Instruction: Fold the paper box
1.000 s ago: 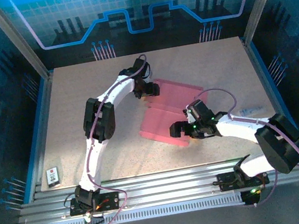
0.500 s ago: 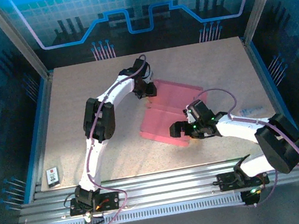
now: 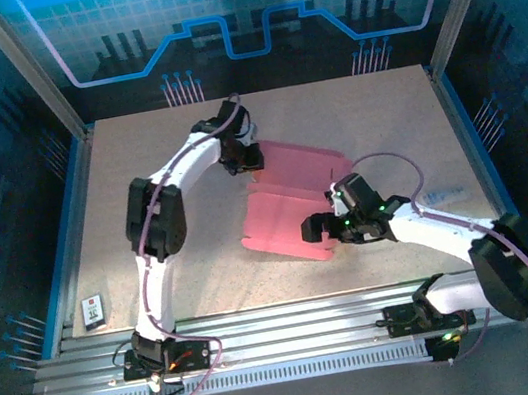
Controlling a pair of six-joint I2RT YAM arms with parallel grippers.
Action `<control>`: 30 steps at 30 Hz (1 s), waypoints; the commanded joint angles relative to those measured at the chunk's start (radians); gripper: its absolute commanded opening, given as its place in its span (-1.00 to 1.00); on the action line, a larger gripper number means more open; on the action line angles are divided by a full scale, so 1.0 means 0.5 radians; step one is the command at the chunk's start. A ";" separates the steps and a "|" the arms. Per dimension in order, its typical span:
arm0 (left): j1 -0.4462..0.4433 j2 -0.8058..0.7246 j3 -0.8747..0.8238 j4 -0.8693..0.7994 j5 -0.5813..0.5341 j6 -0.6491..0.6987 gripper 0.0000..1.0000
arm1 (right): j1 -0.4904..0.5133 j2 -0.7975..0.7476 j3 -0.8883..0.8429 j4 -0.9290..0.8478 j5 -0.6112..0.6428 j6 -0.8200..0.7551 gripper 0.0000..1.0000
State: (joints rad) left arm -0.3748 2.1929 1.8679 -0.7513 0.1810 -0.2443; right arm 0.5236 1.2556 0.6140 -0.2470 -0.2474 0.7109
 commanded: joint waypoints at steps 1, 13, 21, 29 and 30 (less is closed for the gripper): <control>0.103 -0.333 -0.212 -0.028 -0.014 -0.051 -0.65 | 0.024 -0.178 0.140 -0.174 0.004 -0.120 1.00; 0.372 -1.127 -0.345 -0.665 -0.662 0.139 -0.59 | 0.003 -0.385 0.285 -0.450 0.128 -0.231 1.00; 0.291 -1.248 -0.220 -0.933 -0.801 0.061 -0.58 | -0.032 -0.401 0.196 -0.448 0.170 -0.197 1.00; -0.159 -0.946 -0.157 -0.860 -0.880 -0.242 -0.57 | -0.066 -0.388 0.209 -0.470 0.177 -0.211 1.00; -0.212 -0.880 -0.127 -0.838 -0.879 -0.284 -0.57 | -0.069 -0.391 0.218 -0.480 0.183 -0.213 1.00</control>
State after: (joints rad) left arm -0.4244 1.6772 1.7702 -1.1687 -0.2321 -0.2993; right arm 0.5026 1.0706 0.7181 -0.4561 -0.1646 0.6159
